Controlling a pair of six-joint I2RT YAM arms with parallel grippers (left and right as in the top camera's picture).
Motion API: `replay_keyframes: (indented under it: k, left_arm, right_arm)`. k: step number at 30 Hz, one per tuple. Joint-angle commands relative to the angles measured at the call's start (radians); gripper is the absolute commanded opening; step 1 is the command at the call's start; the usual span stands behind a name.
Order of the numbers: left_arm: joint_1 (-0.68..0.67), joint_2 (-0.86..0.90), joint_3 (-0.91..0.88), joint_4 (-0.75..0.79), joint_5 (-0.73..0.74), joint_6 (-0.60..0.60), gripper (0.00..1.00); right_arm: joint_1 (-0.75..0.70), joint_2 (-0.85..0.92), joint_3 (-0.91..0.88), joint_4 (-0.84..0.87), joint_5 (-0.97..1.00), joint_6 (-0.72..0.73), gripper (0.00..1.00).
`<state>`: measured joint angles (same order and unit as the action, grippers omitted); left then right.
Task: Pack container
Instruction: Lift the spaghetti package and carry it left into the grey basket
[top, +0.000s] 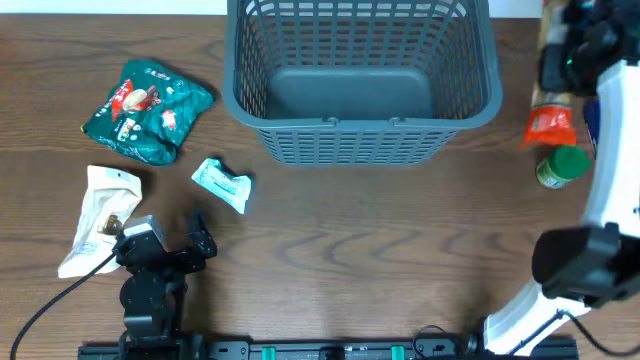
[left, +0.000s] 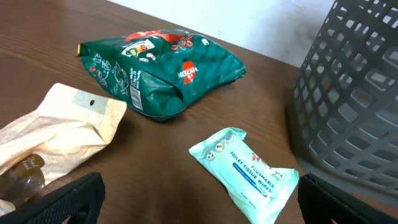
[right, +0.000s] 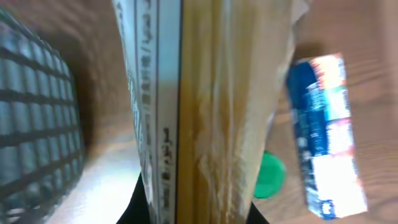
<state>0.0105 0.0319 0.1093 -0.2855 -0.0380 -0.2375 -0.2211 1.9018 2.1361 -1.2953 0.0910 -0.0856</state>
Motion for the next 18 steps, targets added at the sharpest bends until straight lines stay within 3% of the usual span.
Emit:
replay_keyframes:
  k: [1,9,18]
  left_arm:
    - [0.003,-0.001,-0.016,-0.021,-0.019,-0.006,0.98]
    - [0.003,-0.001,-0.016,-0.021,-0.019,-0.006,0.99]
    - [0.003,-0.001,-0.016,-0.021,-0.019,-0.006,0.99]
  right_arm:
    - [0.007,-0.113,0.094,0.001,0.033,0.021,0.01]
    - [0.070,-0.234,0.161,0.005,0.032,-0.072,0.01]
    - [0.342,-0.252,0.227,0.094,0.019,-0.263,0.01]
